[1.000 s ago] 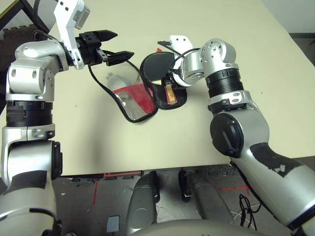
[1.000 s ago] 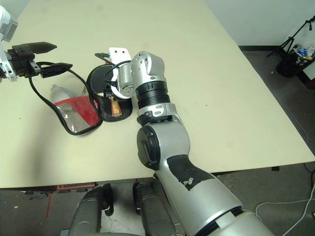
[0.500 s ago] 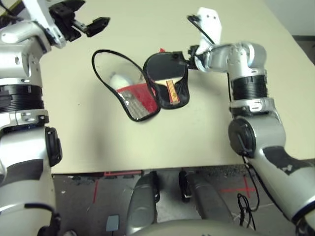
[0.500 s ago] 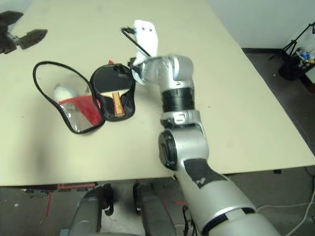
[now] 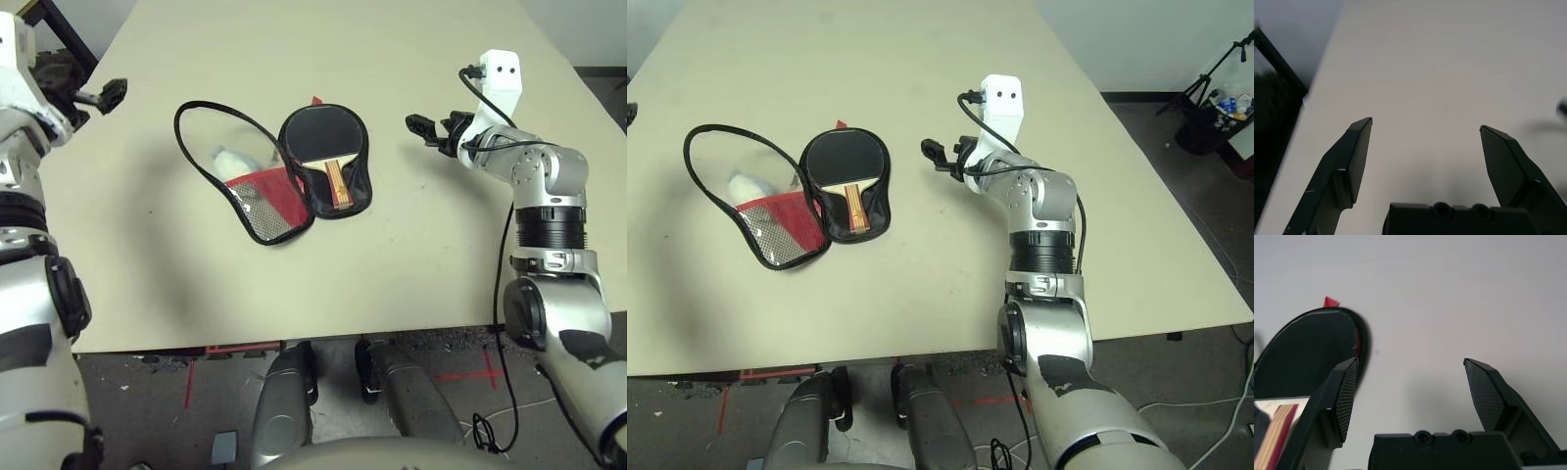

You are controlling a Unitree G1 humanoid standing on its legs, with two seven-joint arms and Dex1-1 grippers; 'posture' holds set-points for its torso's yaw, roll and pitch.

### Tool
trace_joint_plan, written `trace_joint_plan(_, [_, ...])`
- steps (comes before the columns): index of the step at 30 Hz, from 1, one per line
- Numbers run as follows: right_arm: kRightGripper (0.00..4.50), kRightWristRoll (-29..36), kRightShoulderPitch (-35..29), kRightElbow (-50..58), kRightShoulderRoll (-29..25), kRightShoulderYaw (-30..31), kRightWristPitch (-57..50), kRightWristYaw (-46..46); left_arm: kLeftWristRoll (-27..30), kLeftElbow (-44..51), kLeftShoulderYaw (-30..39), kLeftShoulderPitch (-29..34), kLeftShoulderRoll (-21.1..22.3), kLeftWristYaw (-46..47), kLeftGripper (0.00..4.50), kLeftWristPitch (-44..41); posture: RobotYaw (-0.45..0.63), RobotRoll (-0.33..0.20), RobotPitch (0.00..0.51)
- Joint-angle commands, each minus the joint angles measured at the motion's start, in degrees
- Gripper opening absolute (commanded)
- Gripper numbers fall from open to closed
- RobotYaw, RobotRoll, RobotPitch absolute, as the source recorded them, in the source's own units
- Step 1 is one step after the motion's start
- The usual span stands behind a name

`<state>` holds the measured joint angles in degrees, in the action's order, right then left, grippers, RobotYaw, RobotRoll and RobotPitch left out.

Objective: Store the ping-pong paddle in its case and zip it.

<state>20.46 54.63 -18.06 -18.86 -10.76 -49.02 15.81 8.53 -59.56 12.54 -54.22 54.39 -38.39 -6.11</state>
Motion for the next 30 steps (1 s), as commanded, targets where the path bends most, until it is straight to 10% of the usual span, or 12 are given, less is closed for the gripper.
trace_joint_plan(1, [4.45, -0.1, -1.4, 0.9, -0.4, 0.2, -0.3, 0.7, 1.5, 7.7, -1.4, 2.6, -1.4, -6.5, 4.5, -5.5, -0.06, 0.0, 0.222])
trace_joint_plan(12, [4.45, 1.9, -1.1, 5.0, -1.4, 0.0, -5.7, 2.1, 4.9, 28.2, -8.1, 2.6, -9.9, -17.4, 4.5, -20.5, -0.06, 0.0, 0.209])
trace_joint_plan(23, [4.45, 10.7, 3.9, 10.0, 6.5, -15.1, -22.4, -10.0, -0.1, 7.3, -11.6, -14.1, -27.1, -10.9, 4.5, -7.5, -0.1, 0.0, 0.206])
trace_joint_plan(30, [4.45, 14.4, 5.5, 9.6, 10.2, -25.8, -38.0, -14.6, 0.6, 7.0, -10.7, -16.9, -27.9, -13.2, 4.5, -6.9, -0.12, 0.0, 0.197])
